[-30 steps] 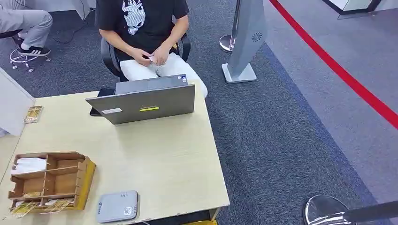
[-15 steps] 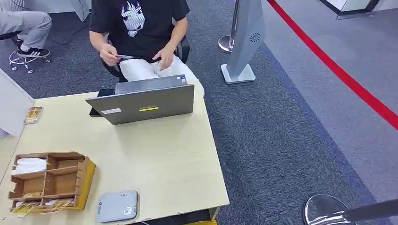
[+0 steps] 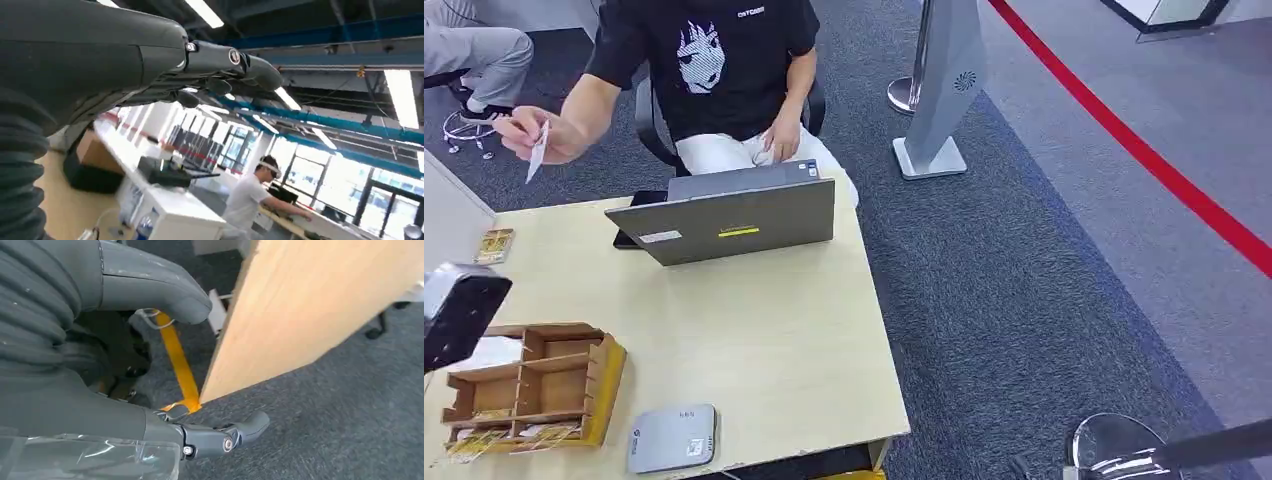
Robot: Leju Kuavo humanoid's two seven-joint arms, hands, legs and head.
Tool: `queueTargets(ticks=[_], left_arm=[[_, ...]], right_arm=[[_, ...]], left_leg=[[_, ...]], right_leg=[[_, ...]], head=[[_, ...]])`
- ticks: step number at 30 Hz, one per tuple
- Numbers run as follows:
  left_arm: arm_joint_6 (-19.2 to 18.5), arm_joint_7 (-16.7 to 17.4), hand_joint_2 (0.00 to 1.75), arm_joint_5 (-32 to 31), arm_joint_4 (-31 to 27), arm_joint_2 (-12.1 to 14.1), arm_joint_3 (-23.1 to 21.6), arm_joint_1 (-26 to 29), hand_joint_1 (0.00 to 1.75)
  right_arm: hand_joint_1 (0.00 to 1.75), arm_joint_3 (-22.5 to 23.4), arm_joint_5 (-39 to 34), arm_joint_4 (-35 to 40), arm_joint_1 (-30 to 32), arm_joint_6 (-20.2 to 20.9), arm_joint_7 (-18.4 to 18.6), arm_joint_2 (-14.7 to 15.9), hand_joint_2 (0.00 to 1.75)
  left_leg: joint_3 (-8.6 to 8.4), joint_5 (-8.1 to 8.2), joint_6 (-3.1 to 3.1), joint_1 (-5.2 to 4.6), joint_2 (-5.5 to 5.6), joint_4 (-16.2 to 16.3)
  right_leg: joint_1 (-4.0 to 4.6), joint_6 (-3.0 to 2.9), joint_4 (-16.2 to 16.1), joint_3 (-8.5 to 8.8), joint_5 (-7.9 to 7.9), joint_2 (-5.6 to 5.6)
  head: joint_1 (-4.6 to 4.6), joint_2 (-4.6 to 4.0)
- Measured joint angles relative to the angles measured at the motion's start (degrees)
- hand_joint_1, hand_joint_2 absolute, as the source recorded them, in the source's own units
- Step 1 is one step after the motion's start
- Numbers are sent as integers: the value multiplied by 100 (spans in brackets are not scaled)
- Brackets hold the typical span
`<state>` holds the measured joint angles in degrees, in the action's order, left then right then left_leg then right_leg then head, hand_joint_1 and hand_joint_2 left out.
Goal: Pass the card to the sensor for recognition and then transmit it.
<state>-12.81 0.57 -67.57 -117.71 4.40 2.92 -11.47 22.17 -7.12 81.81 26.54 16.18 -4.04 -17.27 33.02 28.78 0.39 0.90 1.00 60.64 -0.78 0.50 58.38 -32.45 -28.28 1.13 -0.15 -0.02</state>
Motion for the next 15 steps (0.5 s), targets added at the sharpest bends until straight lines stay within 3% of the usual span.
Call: queueTargets(ticks=[4,12,13,15], left_arm=[[26,42,175,-480,1154,491,-544,-761,0],[151,48,175,-724,2088,723,-839,-1174,0],[166,48,175,-757,2123,723,-849,-1182,175],[210,46,175,-822,2197,729,-885,-1194,175]], right_arm=[[0,199,266,-262,-182,183,-20,0,175],[0,356,386,-572,-305,242,-79,0,175],[0,358,395,-585,-307,238,-79,0,175],[0,363,447,-618,-319,220,-85,0,175]], left_leg=[[7,-5,-3,-2,-19,0],[25,-3,-3,-3,-28,1],[26,-3,-3,-2,-29,1],[28,-3,-3,-2,-30,1]], right_leg=[[-3,3,3,3,14,25],[-3,4,0,-11,14,36],[-3,4,0,-13,14,36],[-2,4,0,-14,14,35]], head=[[0,0],[0,0],[2,-2],[2,0]])
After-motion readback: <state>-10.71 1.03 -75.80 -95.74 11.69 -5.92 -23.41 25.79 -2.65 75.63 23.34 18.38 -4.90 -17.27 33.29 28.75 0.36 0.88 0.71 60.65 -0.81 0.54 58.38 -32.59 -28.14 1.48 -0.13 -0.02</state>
